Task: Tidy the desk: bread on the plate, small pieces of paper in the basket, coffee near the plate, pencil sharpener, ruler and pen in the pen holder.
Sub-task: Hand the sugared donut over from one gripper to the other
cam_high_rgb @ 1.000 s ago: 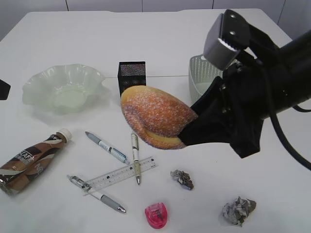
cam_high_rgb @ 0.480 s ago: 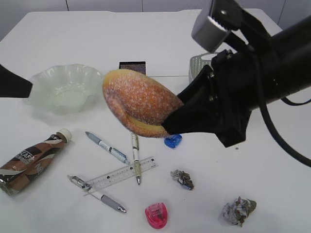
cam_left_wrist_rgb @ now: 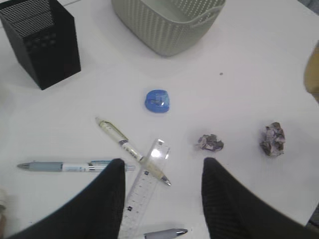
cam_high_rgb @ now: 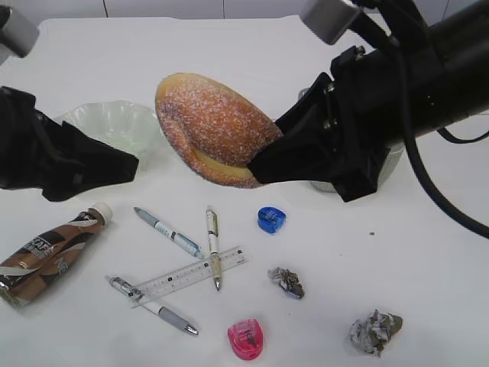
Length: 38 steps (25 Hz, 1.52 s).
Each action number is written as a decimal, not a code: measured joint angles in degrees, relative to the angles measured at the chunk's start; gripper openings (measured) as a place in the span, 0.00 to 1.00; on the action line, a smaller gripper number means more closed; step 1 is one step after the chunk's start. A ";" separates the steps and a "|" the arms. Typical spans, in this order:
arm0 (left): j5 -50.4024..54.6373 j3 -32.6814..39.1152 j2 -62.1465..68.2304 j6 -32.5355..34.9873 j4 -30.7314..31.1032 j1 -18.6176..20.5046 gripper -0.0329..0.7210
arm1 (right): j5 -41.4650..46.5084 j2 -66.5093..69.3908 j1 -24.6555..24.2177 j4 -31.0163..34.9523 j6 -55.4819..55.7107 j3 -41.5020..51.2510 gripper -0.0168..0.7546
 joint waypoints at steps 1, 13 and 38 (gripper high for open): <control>-0.48 1.07 0.00 2.61 -3.53 -0.10 0.53 | -0.03 0.00 0.00 0.00 0.00 0.00 0.37; 6.43 3.52 -0.12 19.53 -19.97 -0.35 0.53 | -2.84 0.00 0.00 0.09 0.93 0.00 0.38; 16.70 3.55 -0.84 41.88 -49.62 -0.35 0.73 | -4.54 0.00 0.00 0.09 2.63 0.00 0.38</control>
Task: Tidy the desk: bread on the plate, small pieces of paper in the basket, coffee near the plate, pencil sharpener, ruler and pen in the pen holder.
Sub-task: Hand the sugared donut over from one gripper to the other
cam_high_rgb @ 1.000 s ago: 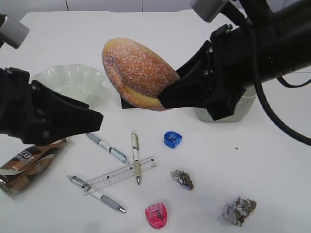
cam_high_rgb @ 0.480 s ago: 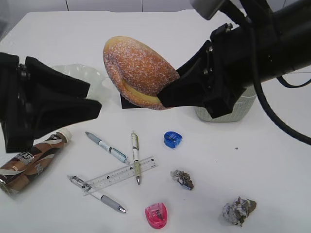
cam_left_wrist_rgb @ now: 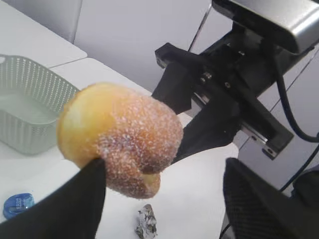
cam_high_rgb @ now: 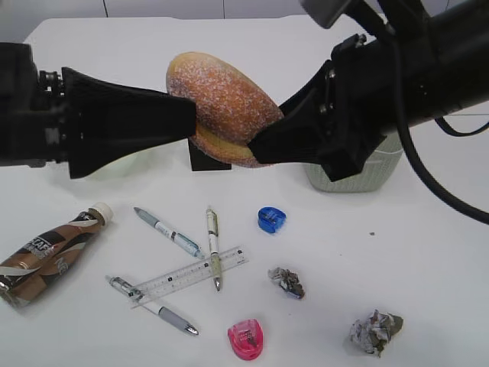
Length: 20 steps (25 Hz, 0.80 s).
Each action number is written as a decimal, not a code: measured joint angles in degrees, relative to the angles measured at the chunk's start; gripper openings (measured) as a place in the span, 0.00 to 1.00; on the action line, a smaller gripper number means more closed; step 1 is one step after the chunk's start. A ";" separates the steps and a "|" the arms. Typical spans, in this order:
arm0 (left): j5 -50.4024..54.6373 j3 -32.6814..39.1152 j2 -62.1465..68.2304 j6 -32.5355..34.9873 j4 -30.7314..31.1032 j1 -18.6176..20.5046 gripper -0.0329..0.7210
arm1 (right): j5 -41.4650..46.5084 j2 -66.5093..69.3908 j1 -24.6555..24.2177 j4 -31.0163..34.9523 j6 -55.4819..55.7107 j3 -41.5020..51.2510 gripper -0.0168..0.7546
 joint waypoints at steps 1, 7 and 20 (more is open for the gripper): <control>0.03 0.00 0.38 -0.29 -0.79 0.00 0.77 | -0.24 0.00 0.00 0.00 0.00 0.00 0.38; -1.07 0.00 1.99 -1.04 -3.10 0.00 0.84 | -0.62 0.00 0.00 0.00 0.00 0.00 0.38; -1.70 0.00 2.84 -3.05 -3.58 0.00 0.84 | -0.62 0.00 0.00 4.61 0.00 0.00 0.38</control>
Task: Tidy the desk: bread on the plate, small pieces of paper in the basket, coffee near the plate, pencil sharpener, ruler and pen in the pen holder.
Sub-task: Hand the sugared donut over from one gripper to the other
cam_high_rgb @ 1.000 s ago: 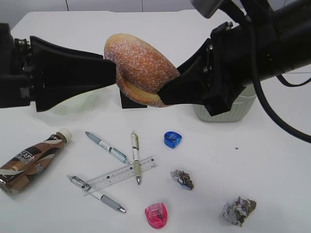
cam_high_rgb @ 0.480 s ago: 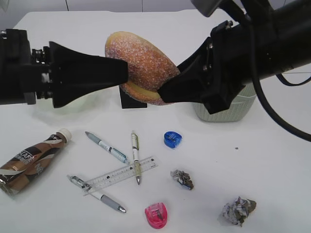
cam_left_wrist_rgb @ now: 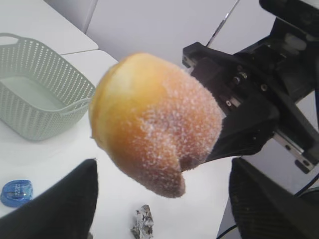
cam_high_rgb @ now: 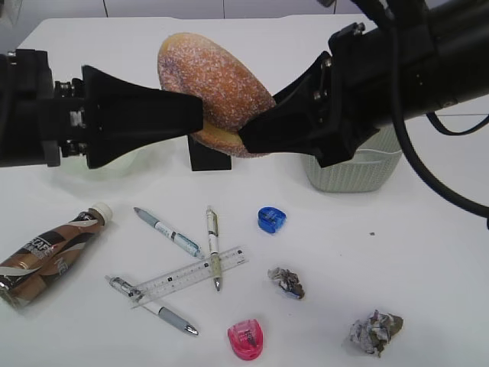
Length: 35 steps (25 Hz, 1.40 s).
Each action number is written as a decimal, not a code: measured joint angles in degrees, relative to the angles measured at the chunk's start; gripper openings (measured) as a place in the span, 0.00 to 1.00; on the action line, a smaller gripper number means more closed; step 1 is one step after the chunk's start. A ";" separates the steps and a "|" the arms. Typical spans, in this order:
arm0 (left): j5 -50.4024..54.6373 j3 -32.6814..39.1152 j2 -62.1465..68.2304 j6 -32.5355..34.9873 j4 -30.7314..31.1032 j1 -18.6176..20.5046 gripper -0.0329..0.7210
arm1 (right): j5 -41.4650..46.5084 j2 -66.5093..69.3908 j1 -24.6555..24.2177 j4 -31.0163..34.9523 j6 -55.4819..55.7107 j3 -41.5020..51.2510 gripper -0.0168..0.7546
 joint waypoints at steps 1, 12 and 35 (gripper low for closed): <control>0.12 0.00 0.00 0.00 0.00 0.00 0.84 | 0.00 0.00 0.00 -0.02 0.00 0.00 0.38; 3.52 0.00 1.93 2.22 0.00 0.00 0.83 | 2.84 0.00 0.00 -0.02 0.00 0.00 0.38; 2.22 0.00 1.93 6.91 0.00 -0.09 0.22 | 4.26 0.00 0.00 -0.02 -0.10 0.00 0.38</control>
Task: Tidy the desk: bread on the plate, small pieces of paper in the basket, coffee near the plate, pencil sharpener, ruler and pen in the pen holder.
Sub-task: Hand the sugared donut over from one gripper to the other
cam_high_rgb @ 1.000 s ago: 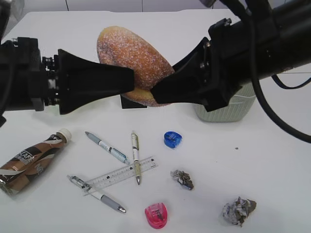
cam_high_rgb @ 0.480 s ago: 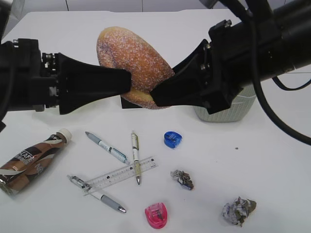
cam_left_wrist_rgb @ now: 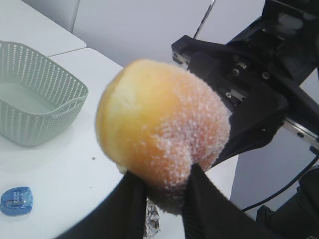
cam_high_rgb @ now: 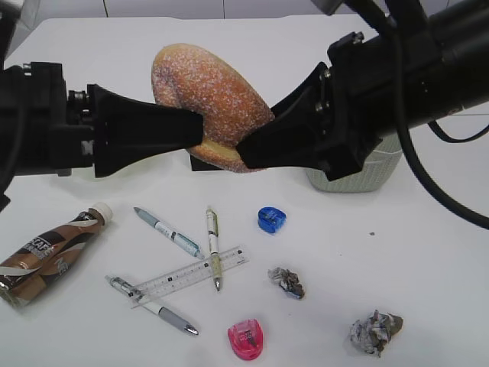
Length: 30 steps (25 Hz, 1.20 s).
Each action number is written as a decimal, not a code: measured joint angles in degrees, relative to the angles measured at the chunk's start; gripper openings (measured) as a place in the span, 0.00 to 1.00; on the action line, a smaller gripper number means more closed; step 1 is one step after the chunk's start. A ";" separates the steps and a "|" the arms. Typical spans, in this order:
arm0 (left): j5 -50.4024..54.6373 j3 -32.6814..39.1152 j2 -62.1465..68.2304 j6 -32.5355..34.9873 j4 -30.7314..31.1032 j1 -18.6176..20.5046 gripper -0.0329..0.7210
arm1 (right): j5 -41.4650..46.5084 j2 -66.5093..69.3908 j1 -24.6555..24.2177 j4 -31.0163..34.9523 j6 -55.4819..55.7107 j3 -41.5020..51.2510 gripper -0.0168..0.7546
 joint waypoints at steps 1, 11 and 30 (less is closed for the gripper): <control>-0.13 0.00 0.00 0.13 0.00 0.00 0.22 | 0.00 0.00 0.00 0.00 0.00 0.00 0.40; -0.73 0.00 0.00 1.22 -0.24 0.00 0.21 | -1.26 0.00 0.00 -1.35 0.00 0.00 0.73; -3.51 0.00 0.03 3.58 -0.24 4.91 0.21 | -1.91 0.00 0.00 -20.61 18.78 0.00 0.80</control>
